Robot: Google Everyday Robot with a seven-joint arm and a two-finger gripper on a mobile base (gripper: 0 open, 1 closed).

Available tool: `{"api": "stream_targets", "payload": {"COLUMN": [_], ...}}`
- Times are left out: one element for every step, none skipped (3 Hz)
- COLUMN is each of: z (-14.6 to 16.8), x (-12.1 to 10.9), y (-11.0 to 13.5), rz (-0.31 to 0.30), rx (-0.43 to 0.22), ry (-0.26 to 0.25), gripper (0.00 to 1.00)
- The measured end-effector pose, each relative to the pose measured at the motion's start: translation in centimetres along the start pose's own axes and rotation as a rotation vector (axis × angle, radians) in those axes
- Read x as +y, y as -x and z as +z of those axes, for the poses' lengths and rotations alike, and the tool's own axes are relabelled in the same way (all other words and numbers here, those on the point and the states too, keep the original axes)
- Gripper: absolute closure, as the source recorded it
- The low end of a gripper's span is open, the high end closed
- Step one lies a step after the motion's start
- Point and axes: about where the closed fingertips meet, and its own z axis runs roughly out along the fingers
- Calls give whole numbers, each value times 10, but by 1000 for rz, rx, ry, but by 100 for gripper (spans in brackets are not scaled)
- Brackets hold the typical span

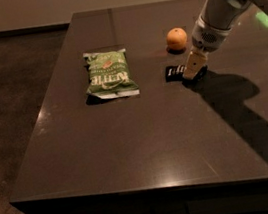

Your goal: Move rxbar chocolate near orange

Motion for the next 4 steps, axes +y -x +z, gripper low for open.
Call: {"api": "stream_targets", "payload": {"z": [-1,-5,-6,-2], "x": [-19,-40,-51,-59], "y": [3,8,9,9], "rz": [42,73,86,93], "rx": [-35,-59,-64,-55], "ry": [-23,-57,-72,-74], "gripper": [100,100,100,87]}}
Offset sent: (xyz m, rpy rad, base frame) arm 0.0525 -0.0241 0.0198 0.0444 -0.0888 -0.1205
